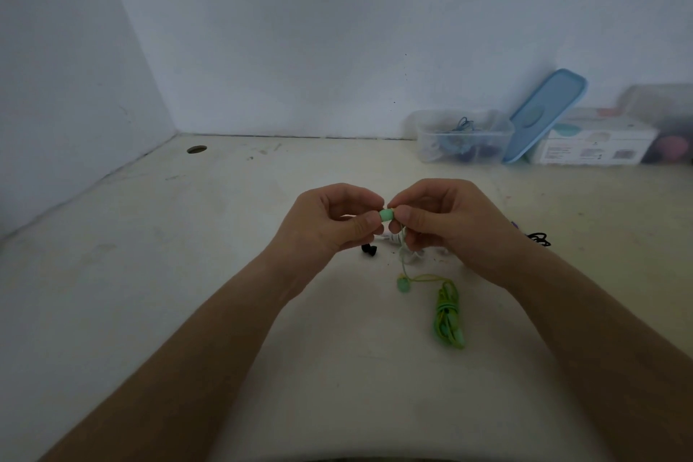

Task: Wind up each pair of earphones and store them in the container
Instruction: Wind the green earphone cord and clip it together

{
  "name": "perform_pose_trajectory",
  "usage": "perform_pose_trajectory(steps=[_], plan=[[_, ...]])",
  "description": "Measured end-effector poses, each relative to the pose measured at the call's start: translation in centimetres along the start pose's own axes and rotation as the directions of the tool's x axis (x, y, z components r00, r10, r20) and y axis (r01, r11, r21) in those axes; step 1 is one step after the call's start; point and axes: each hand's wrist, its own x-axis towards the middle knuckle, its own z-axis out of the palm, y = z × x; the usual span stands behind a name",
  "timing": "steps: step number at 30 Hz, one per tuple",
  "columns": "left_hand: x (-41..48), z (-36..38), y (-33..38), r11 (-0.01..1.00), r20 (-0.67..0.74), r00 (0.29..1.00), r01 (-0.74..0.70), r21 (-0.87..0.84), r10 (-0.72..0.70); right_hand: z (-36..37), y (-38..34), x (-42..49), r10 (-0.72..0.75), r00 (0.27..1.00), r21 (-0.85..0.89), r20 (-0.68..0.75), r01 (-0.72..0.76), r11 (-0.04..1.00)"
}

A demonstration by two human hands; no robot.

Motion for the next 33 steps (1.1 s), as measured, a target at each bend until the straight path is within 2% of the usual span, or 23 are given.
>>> perform_pose_trajectory(steps=[8, 10, 12, 15, 19, 22, 26, 30, 33], plan=[[-0.5, 0.3, 0.7, 0.997, 0.100, 0.993, -0.067, 0.047, 0.062, -0.2, -0.5, -0.2, 0.063, 0.998, 0.003, -0.032, -0.063, 0.998], [-0.5, 0.3, 0.7, 0.997, 0.073, 0.996, -0.061, 0.054, 0.057, -0.3, -0.6, -0.3, 0.041, 0.997, -0.118, -0.061, -0.048, 0.992], [-0.4, 0.2, 0.7, 0.998, 0.028, 0.999, -0.044, 0.046, 0.043, -0.4, -0.8, -0.3, -0.050, 0.995, -0.350, -0.085, 0.018, 0.937], [-0.2, 0.2, 0.4, 0.999, -0.011, 0.999, -0.031, 0.038, 0.032, -0.3, -1.0, -0.4, -0.078, 0.996, -0.466, 0.037, 0.087, 0.881], [-0.1, 0.4, 0.2, 0.978, -0.088, 0.994, -0.052, 0.201, 0.070, 0.1, -0.9, -0.5, -0.031, 0.980, -0.648, 0.194, 0.152, 0.746], [0.2, 0.2, -0.2, 0.915, -0.106, 0.981, -0.112, 0.387, 0.165, 0.0, -1.2, -0.8, 0.124, 0.954, -0.729, 0.274, 0.122, 0.674], [0.3, 0.0, -0.5, 0.814, -0.030, 0.976, -0.162, 0.557, 0.214, 0.1, -1.0, -0.7, 0.244, 0.928, -0.818, 0.281, 0.099, 0.566], [0.2, -0.2, -0.5, 0.652, 0.078, 0.972, -0.206, 0.729, 0.219, -0.1, -0.8, -0.8, 0.220, 0.929, -0.825, 0.298, 0.135, 0.549], [0.0, -1.0, -0.2, 0.568, 0.180, 0.967, -0.251, 0.784, 0.180, -0.4, -1.2, -0.8, 0.087, 0.962, -0.728, 0.259, 0.136, 0.672]])
